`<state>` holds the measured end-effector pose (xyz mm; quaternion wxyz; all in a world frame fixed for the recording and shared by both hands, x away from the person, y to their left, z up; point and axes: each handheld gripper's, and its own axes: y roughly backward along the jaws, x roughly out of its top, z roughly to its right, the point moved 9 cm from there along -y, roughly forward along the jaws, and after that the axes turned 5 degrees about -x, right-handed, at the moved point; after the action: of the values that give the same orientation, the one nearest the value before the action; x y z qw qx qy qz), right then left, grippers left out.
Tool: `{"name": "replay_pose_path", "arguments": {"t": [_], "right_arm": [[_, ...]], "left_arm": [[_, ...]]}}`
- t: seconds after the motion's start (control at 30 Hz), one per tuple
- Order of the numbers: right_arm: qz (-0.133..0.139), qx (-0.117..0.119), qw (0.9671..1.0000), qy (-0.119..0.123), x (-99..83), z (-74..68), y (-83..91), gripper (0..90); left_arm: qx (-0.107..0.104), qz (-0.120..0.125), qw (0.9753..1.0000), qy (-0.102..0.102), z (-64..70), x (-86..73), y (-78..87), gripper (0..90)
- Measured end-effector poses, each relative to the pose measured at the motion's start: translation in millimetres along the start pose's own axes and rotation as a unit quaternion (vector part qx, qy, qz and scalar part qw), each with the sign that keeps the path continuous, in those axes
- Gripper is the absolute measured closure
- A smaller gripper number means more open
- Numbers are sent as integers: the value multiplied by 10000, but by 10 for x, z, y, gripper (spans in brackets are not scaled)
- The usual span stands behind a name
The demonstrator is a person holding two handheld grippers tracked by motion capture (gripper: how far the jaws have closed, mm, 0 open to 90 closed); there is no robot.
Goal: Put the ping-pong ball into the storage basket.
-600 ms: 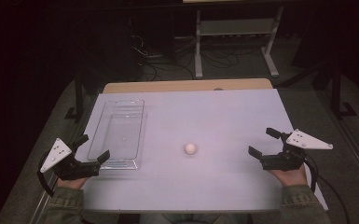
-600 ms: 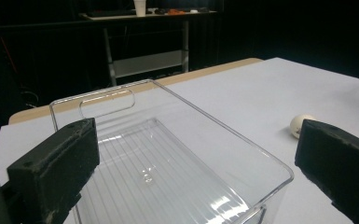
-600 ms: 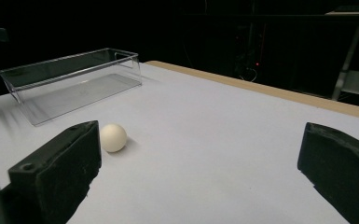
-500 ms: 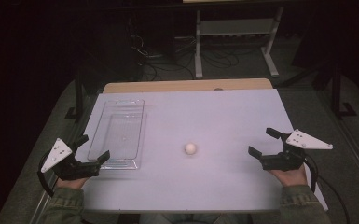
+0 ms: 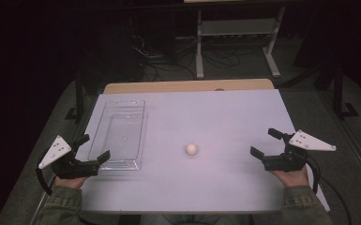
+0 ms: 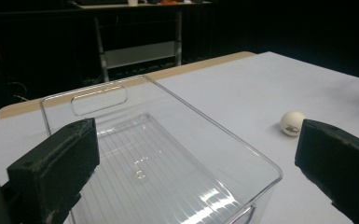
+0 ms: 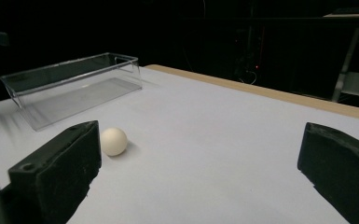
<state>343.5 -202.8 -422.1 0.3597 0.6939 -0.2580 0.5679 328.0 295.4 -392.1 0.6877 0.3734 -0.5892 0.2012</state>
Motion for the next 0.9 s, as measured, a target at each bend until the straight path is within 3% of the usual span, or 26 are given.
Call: {"name": "replay_pose_path", "arguments": {"t": [0.37, 0.47, 0.67, 0.9], "right_arm": [[-89, -41, 9999, 79, -29, 3, -8, 0], [-115, -17, 9999, 92, -38, -8, -15, 0], [-120, -18, 9999, 73, -41, -4, -9, 0], [-76, 21, 10000, -21, -35, -4, 3, 0]], "left_arm": [[-20, -394, 9987, -336, -11, 194, -41, 0], [-161, -570, 9968, -541, 28, 280, -105, 0], [-407, -812, 9932, -725, 79, 432, -202, 0], [-567, -918, 9914, -742, 95, 531, -276, 0]]}}
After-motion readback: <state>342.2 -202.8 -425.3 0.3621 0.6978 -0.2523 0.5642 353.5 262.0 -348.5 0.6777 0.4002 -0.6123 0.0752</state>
